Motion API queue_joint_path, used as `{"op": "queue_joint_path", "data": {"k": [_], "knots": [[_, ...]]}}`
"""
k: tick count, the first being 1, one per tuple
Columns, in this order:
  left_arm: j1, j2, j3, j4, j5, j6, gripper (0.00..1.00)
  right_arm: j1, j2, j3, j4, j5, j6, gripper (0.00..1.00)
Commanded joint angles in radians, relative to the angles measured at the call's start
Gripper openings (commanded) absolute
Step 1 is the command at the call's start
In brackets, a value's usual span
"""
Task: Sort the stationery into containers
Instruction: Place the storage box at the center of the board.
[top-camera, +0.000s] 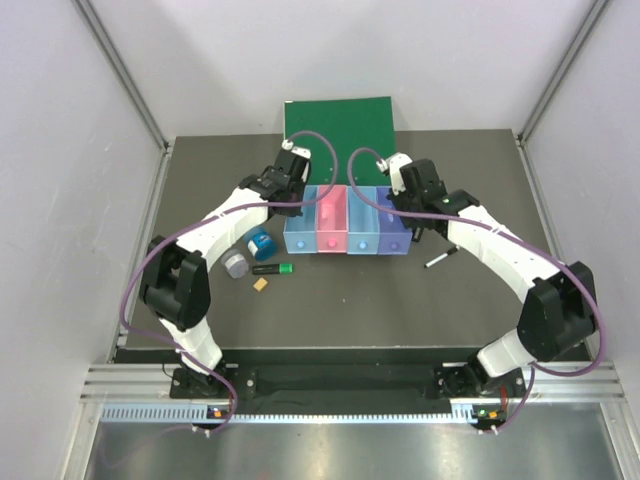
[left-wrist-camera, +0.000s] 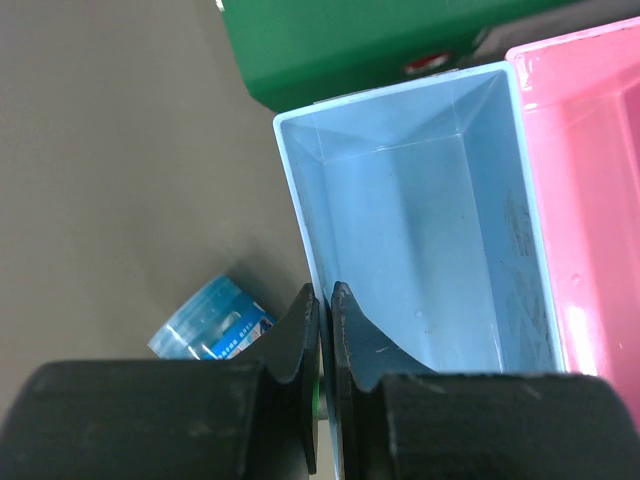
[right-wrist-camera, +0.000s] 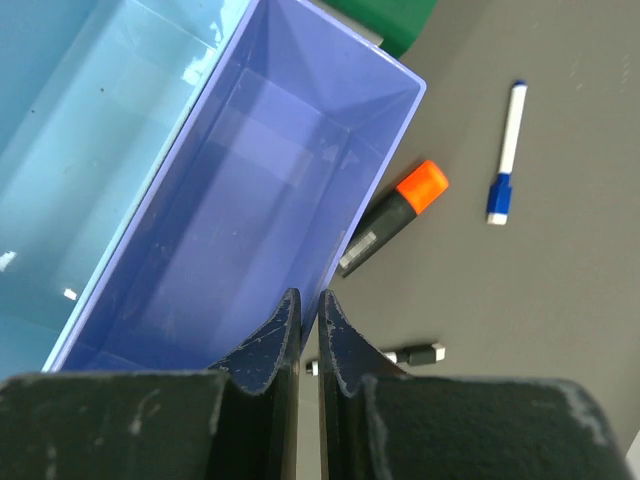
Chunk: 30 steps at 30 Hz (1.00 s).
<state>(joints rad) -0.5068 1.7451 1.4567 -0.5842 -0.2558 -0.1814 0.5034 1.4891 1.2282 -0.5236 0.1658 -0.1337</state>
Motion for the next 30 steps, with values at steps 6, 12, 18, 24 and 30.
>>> {"op": "queue_joint_path", "data": {"k": [6, 12, 18, 24, 30], "knots": [[-0.09, 0.053, -0.01, 0.17, 0.168, 0.042, 0.0, 0.084, 0.034, 0.007, 0.295, -0.189, -0.01, 0.0], [-0.091, 0.116, 0.014, 0.167, 0.147, 0.033, 0.0, 0.083, 0.095, 0.022, 0.304, -0.187, -0.041, 0.0], [-0.091, 0.145, 0.011, 0.193, 0.124, 0.031, 0.0, 0.072, 0.152, 0.039, 0.327, -0.186, -0.055, 0.0], [-0.091, 0.171, 0.019, 0.196, 0.116, 0.04, 0.0, 0.067, 0.207, 0.065, 0.349, -0.175, -0.067, 0.0], [-0.091, 0.191, 0.025, 0.202, 0.116, 0.046, 0.0, 0.064, 0.238, 0.076, 0.359, -0.17, -0.081, 0.04]]}}
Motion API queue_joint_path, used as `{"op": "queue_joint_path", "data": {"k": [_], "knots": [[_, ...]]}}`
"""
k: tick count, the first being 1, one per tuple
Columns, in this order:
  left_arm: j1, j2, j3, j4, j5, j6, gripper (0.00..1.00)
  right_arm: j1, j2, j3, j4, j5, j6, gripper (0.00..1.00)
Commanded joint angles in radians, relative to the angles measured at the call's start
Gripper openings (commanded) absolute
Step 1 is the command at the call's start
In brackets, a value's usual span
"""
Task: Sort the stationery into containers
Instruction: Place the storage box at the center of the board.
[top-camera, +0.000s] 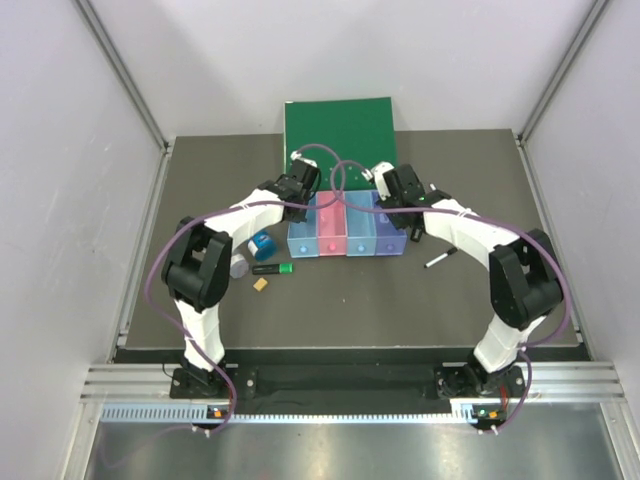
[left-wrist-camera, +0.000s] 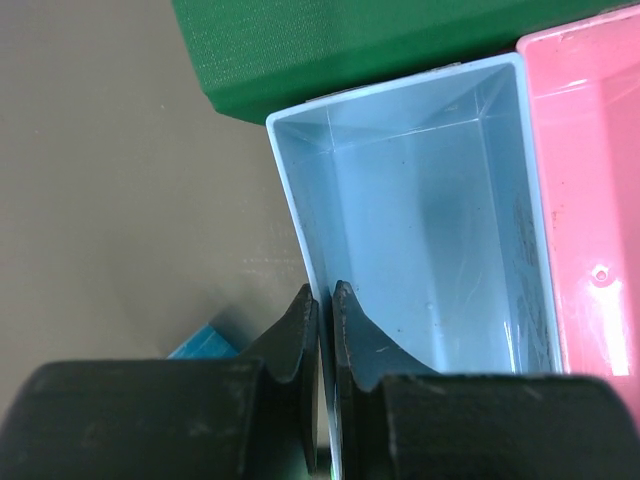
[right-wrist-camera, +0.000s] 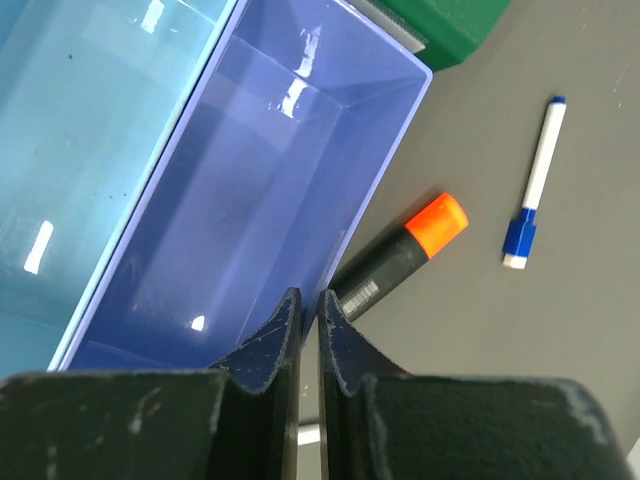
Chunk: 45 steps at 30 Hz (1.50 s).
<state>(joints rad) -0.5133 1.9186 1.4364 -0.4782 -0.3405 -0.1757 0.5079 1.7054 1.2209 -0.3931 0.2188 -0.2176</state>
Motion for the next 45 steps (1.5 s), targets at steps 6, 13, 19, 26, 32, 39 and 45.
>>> {"op": "queue_joint_path", "data": {"k": [6, 13, 19, 26, 32, 39, 45], "knots": [[-0.085, 0.033, 0.052, 0.098, 0.202, 0.053, 0.13, 0.06, 0.039, 0.094, 0.215, -0.223, -0.014, 0.32], [-0.085, 0.023, 0.05, 0.082, 0.221, 0.056, 0.3, 0.06, 0.037, 0.098, 0.203, -0.223, -0.014, 0.47], [-0.085, 0.007, 0.039, 0.063, 0.215, 0.068, 0.41, 0.06, 0.023, 0.107, 0.18, -0.233, -0.012, 0.48], [-0.085, -0.05, 0.05, 0.038, 0.179, 0.084, 0.55, 0.064, -0.023, 0.147, 0.123, -0.248, 0.003, 0.5], [-0.083, -0.102, 0.093, -0.002, 0.181, 0.09, 0.59, 0.067, -0.076, 0.218, 0.07, -0.254, 0.023, 0.59], [-0.083, -0.13, 0.124, -0.011, 0.101, 0.11, 0.66, 0.063, -0.087, 0.239, 0.056, -0.19, 0.017, 0.64], [-0.028, -0.135, 0.127, 0.033, -0.009, 0.159, 0.69, 0.034, -0.095, 0.215, 0.097, -0.07, 0.027, 0.65]]}}
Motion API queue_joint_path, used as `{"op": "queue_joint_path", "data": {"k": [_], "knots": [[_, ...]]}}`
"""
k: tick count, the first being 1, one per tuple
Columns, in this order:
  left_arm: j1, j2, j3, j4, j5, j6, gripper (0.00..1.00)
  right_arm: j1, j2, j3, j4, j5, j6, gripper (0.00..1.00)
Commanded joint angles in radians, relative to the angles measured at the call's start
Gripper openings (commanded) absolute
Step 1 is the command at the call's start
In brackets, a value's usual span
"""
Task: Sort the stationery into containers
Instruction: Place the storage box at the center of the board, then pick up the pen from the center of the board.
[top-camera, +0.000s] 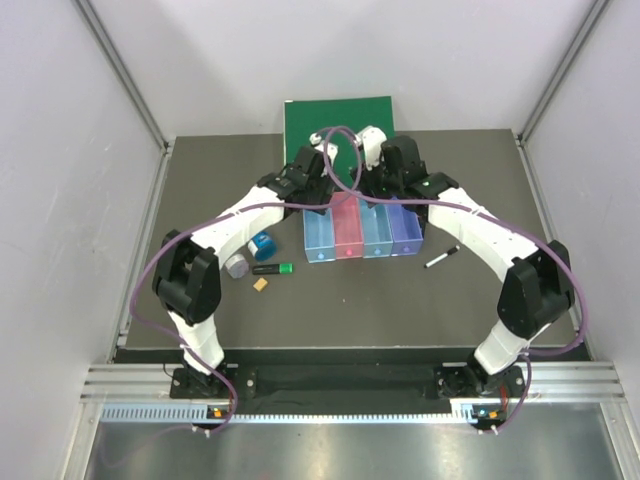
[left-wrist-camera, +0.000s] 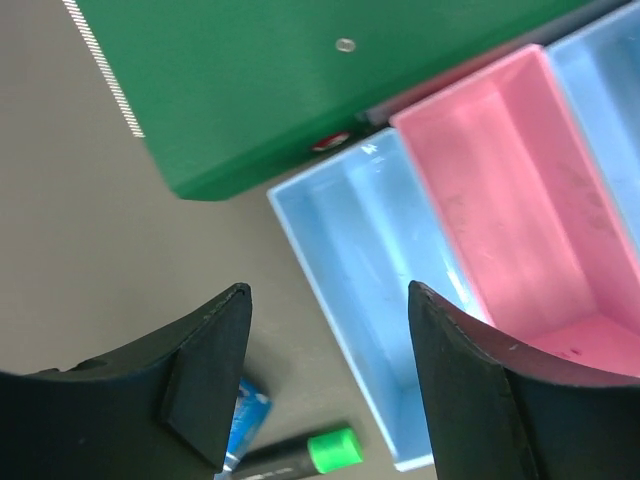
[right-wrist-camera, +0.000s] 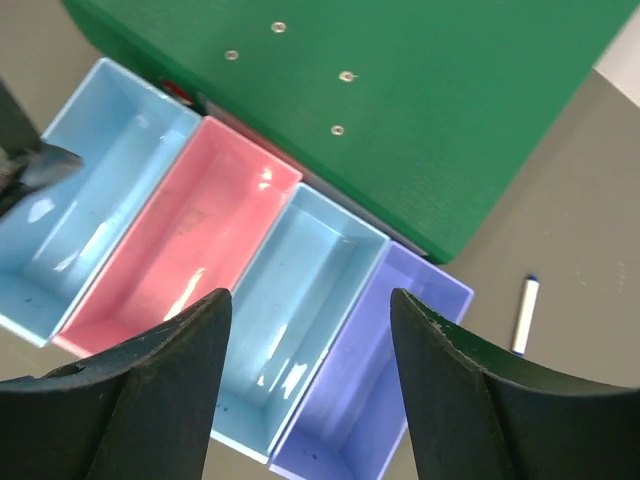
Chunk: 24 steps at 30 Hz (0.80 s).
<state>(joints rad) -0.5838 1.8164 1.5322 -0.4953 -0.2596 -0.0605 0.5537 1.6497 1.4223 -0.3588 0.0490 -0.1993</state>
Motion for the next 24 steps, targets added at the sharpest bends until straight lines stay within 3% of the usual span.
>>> {"op": "queue_joint_path", "data": {"k": [1, 8, 15, 24], "knots": [[0.061, -0.022, 0.04, 0.05, -0.096, 0.047, 0.69, -0.02, -0.039, 0.015, 0.07, 0.118, 0.012, 0.65], [0.216, 0.098, 0.187, 0.107, -0.119, 0.106, 0.69, -0.136, 0.065, 0.075, 0.116, 0.275, 0.067, 0.63], [0.282, 0.179, 0.25, 0.158, -0.081, 0.156, 0.69, -0.297, 0.228, 0.158, 0.078, 0.177, 0.031, 0.59], [0.294, 0.305, 0.301, 0.205, -0.075, 0.191, 0.69, -0.397, 0.354, 0.185, 0.037, -0.003, -0.121, 0.57]]}}
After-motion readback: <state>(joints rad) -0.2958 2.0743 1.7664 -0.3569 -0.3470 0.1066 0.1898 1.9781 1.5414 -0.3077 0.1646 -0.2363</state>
